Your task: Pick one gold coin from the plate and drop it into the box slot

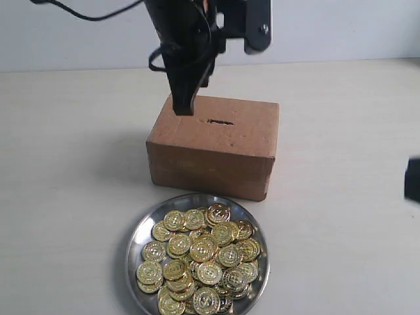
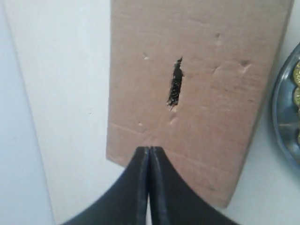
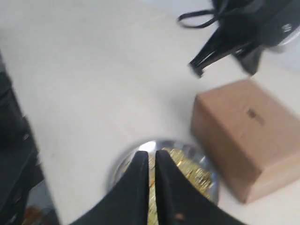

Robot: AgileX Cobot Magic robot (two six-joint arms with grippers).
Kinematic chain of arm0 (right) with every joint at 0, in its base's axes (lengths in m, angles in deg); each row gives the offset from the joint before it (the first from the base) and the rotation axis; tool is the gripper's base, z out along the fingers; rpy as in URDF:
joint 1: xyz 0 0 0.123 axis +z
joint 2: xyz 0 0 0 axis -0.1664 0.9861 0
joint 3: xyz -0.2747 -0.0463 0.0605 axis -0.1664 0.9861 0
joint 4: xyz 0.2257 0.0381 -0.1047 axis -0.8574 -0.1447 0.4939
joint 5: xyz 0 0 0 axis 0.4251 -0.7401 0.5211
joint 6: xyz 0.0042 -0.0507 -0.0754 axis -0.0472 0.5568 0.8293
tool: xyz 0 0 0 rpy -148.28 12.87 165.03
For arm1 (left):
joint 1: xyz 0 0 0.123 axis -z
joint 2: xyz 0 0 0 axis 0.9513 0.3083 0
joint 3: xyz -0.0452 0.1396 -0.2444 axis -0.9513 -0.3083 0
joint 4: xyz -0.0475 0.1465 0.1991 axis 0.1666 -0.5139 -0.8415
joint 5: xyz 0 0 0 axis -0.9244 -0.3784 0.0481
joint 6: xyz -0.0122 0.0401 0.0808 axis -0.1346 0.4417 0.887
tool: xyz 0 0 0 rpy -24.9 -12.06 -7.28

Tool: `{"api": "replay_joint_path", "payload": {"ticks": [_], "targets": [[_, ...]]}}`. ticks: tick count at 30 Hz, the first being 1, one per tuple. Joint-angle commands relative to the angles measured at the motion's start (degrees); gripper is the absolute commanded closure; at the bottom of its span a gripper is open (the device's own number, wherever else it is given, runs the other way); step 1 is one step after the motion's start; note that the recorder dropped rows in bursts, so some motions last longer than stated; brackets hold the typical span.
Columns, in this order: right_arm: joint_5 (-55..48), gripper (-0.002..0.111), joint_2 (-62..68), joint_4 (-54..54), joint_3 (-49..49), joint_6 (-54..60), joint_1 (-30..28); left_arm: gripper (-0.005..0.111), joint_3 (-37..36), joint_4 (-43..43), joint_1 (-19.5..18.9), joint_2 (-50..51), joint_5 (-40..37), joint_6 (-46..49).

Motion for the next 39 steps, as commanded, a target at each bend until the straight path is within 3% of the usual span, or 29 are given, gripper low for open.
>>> {"api": "replay_joint_path", "payload": {"ticks": [1, 5, 9, 12, 17, 21, 24, 28, 33, 39], "targets": [[9.4, 0.108, -0.3, 25.2, 0.3, -12.6, 0.0, 0.107, 0.1, 4.6, -0.1, -8.6, -4.5, -7.4], [5.8, 0.108, -0.3, 46.1, 0.3, -29.6, 0.0, 0.107, -3.2, 9.7, -0.1, -17.7, -5.3, -7.9], [3.1, 0.108, -0.4, 51.1, 2.5, -40.7, 0.0, 0.107, -12.1, 14.7, -0.1, -27.7, -0.3, -9.0], [8.4, 0.108, -0.4, 54.4, 7.4, -45.5, 0.0, 0.107, -24.8, 18.6, -0.1, -36.3, 9.5, -9.5], [15.4, 0.108, -0.5, 67.8, 13.0, -65.6, 0.0, 0.107, -51.5, 29.3, -0.1, -52.4, 39.0, -12.6], [15.4, 0.108, -0.8, 77.9, 16.3, -82.5, 0.0, 0.107, -72.0, 36.6, 2.4, -63.2, 63.9, -12.6], [15.4, 0.108, -0.8, 86.4, 19.6, -92.4, 0.0, 0.107, -83.6, 36.8, 5.0, -69.1, 74.5, -12.8], [13.4, 0.108, -0.8, 93.8, 24.1, -105.0, 0.0, 0.107, -92.0, 36.8, 7.1, -72.9, 80.4, -15.4], [9.7, 0.108, -0.8, 93.8, 29.6, -105.6, 0.0, 0.107, -100.9, 37.4, 7.1, -73.5, 84.0, -22.9], [9.7, 0.108, -0.8, 93.8, 33.3, -104.7, 0.0, 0.107, -103.1, 37.4, 7.1, -73.5, 84.7, -25.3]]}}
